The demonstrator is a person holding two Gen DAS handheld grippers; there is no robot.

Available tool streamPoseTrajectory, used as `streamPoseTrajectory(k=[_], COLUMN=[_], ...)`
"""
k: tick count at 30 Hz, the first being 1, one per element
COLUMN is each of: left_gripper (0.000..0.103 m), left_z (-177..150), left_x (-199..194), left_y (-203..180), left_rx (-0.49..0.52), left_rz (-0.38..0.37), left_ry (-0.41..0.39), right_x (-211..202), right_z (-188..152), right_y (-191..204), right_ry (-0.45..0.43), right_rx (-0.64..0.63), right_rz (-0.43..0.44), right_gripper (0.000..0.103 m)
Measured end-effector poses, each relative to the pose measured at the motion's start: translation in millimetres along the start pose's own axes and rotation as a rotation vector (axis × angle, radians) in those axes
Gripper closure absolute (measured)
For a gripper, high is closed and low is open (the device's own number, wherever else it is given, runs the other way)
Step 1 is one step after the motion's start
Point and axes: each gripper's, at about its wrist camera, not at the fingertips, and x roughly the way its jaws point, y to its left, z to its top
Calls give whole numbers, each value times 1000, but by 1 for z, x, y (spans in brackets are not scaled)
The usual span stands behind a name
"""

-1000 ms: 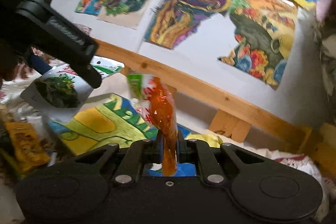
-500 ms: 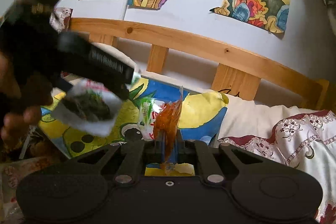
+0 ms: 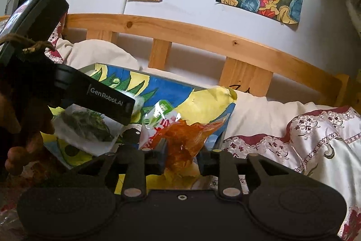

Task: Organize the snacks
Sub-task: 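Lift the seaweed packet with the left tool while the right tool lifts the orange snack toward the tray, then lower the seaweed packet into the tray with the left tool while the right tool releases the orange snack there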

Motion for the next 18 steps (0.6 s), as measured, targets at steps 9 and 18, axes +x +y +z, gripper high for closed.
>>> streamPoseTrajectory(k=[9,18], left_gripper=[4,1], left_z=[-2,0], left_x=[-10,-62], left_y=[1,16], left_rx=[6,-4], left_rz=[-12,-30], left_ry=[-1,-69], right_x=[-3,-29], right_z=[-1,3], right_y=[0,-2], right_ry=[-11,-139], right_rx=[-6,26], right_rz=[-49,-78], right_gripper=[18,2])
